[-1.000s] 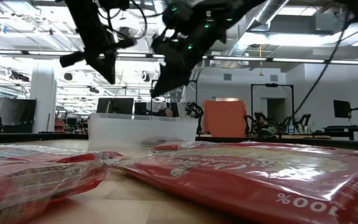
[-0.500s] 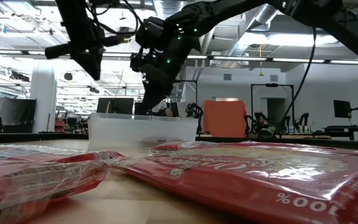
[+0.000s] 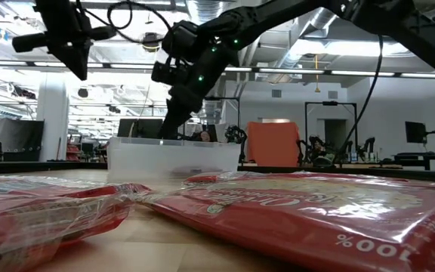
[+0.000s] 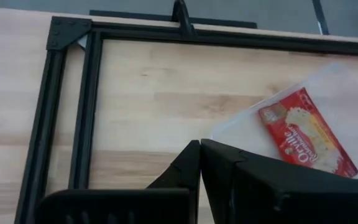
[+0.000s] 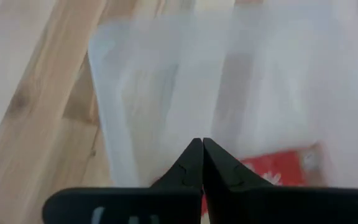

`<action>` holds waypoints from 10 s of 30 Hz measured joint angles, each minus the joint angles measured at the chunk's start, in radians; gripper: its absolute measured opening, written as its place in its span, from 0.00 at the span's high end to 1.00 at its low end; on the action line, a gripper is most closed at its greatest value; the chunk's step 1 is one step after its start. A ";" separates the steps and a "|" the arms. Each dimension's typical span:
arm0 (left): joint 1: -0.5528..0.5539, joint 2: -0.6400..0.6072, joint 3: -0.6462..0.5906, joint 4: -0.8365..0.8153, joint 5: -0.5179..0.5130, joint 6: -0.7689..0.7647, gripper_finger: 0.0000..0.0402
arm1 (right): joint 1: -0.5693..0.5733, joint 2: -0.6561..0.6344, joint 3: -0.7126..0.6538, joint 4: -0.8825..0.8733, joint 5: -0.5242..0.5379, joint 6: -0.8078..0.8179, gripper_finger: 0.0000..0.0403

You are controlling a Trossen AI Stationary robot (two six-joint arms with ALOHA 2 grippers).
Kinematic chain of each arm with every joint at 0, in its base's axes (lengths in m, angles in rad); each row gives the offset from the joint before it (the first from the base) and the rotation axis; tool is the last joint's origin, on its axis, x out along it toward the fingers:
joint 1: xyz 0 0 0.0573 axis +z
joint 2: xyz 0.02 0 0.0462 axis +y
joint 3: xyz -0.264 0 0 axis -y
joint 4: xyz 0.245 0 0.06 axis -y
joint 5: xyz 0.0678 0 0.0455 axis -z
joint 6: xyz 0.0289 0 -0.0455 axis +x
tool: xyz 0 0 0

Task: Sort popcorn bags into baskets
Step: Put the red popcorn bag into the transparent bin

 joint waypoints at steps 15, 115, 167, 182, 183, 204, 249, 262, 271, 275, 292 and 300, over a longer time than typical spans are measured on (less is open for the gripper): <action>0.002 -0.010 0.000 -0.052 -0.029 -0.007 1.00 | -0.020 0.046 0.009 0.029 -0.005 -0.085 0.97; -0.680 0.904 -0.013 0.869 0.062 -0.512 0.42 | 0.138 -0.654 -1.202 0.451 0.118 0.819 0.95; -0.574 0.908 -0.014 1.224 0.187 -0.405 0.99 | 0.153 -0.658 -1.080 0.386 0.039 0.615 0.97; -0.535 0.416 -0.011 0.691 -0.058 -0.403 1.00 | 0.078 -0.993 -1.080 0.294 0.169 0.607 0.95; -0.519 0.391 -0.011 0.607 -0.071 -0.421 1.00 | 0.074 -0.989 -1.082 0.288 0.169 0.608 0.96; -0.319 0.447 -0.159 0.527 0.049 -0.400 1.00 | 0.079 -0.837 -1.081 0.325 0.143 0.617 0.95; -0.615 0.206 -0.162 0.787 0.161 -0.351 0.56 | 0.280 -0.853 -1.286 -0.037 0.091 0.737 0.96; -0.763 0.510 -0.174 0.838 0.003 -0.588 0.61 | 0.304 -0.790 -1.356 0.440 0.121 0.747 0.97; -0.741 0.679 -0.172 1.081 0.030 -0.595 0.61 | 0.299 -0.598 -1.184 0.485 0.072 0.639 0.95; -0.732 0.681 -0.173 1.065 -0.019 -0.594 0.61 | 0.310 -0.651 -1.122 0.367 0.134 0.564 0.97; -0.622 0.681 -0.173 1.071 0.052 -0.461 0.61 | 0.239 -0.622 -1.115 0.243 0.302 0.544 0.96; -0.601 0.691 -0.173 1.071 0.074 -0.430 0.61 | 0.240 -0.542 -1.107 0.381 0.266 0.517 0.94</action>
